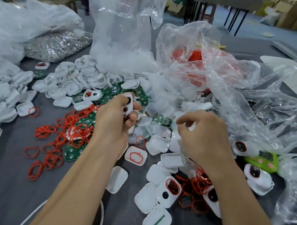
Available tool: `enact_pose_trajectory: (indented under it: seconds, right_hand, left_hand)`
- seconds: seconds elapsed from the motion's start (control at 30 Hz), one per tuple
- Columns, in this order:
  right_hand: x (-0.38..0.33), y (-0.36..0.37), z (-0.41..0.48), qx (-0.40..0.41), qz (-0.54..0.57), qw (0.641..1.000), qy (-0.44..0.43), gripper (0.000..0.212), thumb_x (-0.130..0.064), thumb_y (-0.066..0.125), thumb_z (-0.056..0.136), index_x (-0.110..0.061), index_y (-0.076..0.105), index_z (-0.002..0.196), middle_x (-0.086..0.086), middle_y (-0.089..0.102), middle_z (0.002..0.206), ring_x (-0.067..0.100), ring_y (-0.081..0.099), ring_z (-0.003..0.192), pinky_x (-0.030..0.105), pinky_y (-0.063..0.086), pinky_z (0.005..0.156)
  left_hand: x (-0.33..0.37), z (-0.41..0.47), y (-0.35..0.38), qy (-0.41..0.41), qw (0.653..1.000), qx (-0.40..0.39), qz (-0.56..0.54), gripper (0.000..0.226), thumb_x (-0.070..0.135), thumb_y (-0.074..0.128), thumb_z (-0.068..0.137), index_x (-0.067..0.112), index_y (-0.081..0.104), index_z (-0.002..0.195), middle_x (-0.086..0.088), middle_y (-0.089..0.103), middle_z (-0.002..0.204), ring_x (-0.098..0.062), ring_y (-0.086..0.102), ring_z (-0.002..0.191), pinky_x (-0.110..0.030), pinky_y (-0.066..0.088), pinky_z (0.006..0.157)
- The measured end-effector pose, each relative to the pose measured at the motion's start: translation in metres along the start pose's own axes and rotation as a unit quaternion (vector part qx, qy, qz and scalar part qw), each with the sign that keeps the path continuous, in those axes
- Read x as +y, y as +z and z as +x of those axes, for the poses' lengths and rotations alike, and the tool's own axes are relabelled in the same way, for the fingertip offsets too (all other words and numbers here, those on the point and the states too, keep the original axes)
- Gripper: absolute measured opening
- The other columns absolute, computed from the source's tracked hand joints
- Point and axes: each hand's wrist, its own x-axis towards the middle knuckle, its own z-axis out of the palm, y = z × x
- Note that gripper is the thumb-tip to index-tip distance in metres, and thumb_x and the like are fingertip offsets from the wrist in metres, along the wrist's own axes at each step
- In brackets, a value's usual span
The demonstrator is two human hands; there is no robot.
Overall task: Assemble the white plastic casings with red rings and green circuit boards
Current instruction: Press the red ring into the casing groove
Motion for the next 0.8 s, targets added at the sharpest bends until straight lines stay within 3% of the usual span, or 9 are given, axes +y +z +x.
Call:
enact_pose_trajectory:
  seconds: [0.17,0.3,0.47,0.53,0.6,0.67,0.7,0.8]
  right_hand:
    - [-0.023,0.02,0.028,-0.119,-0.068,0.99,-0.017,0.027,-0.008,0.065,0.089,-0.027,0.081,0.099,0.002,0.077,0.103,0.025,0.065,0.102,0.038,0.052,0.096]
    - [-0.034,0.043,0.065,-0.14,-0.075,0.987,-0.02,0.038,-0.004,0.059,0.09,-0.027,0.078,0.113,0.004,0.074,0.119,0.024,0.068,0.108,0.033,0.055,0.096]
    - [-0.039,0.059,0.095,-0.251,-0.169,0.949,-0.09,0.033,-0.007,0.063,0.089,-0.026,0.073,0.115,-0.001,0.07,0.114,0.022,0.064,0.104,0.033,0.055,0.087]
    - [-0.035,0.057,0.099,-0.212,-0.117,0.968,-0.07,0.03,-0.009,0.068,0.087,-0.025,0.077,0.112,-0.003,0.072,0.113,0.018,0.066,0.097,0.031,0.055,0.09]
    - [-0.025,0.047,0.099,-0.081,-0.03,0.996,-0.003,0.03,-0.002,0.068,0.083,-0.025,0.08,0.099,-0.005,0.075,0.104,0.01,0.064,0.078,0.023,0.051,0.085]
    - [-0.007,0.035,0.101,0.033,-0.046,0.996,0.07,0.031,0.004,0.064,0.082,-0.022,0.081,0.087,0.0,0.078,0.096,0.017,0.064,0.076,0.024,0.052,0.082]
    - [0.002,0.03,0.104,0.037,-0.074,0.992,0.1,0.029,0.005,0.063,0.083,-0.018,0.08,0.087,0.005,0.078,0.097,0.023,0.068,0.081,0.029,0.056,0.083]
    - [0.019,0.026,0.12,-0.085,-0.187,0.97,0.134,0.03,0.003,0.06,0.089,-0.011,0.077,0.11,0.013,0.073,0.114,0.031,0.069,0.102,0.036,0.057,0.089]
  left_hand:
    - [0.003,0.005,-0.003,-0.003,1.0,-0.016,0.006,0.02,0.001,0.044,0.1,0.005,0.063,0.093,-0.006,0.067,0.059,-0.011,0.045,0.038,-0.016,0.034,0.035]
    - [0.007,0.009,-0.007,-0.003,0.999,-0.033,-0.006,0.022,-0.002,0.044,0.098,0.004,0.064,0.093,-0.01,0.076,0.075,-0.013,0.05,0.038,-0.016,0.036,0.036]
    - [0.01,0.017,-0.012,0.0,0.999,-0.01,-0.041,0.024,-0.003,0.043,0.097,0.005,0.065,0.095,-0.008,0.077,0.079,-0.013,0.053,0.039,-0.015,0.039,0.036]
    - [0.01,0.017,-0.014,0.002,0.999,-0.006,-0.039,0.024,-0.003,0.043,0.097,0.006,0.065,0.094,-0.007,0.075,0.074,-0.013,0.053,0.039,-0.015,0.038,0.035]
    - [0.009,0.016,-0.015,0.01,1.0,-0.012,-0.008,0.027,-0.003,0.043,0.098,0.009,0.066,0.093,-0.005,0.074,0.071,-0.014,0.054,0.04,-0.017,0.037,0.036]
    - [0.006,0.014,-0.014,0.025,0.999,-0.025,0.027,0.028,-0.003,0.044,0.099,0.009,0.068,0.09,-0.004,0.072,0.069,-0.015,0.053,0.04,-0.018,0.036,0.038]
    - [0.004,0.013,-0.012,0.032,0.998,-0.033,0.04,0.026,-0.003,0.046,0.1,0.007,0.068,0.091,-0.003,0.071,0.068,-0.015,0.052,0.04,-0.019,0.036,0.038]
    - [-0.003,0.01,-0.008,0.039,0.996,-0.045,0.073,0.022,-0.002,0.048,0.101,0.005,0.068,0.095,-0.006,0.07,0.069,-0.018,0.051,0.041,-0.021,0.036,0.039]
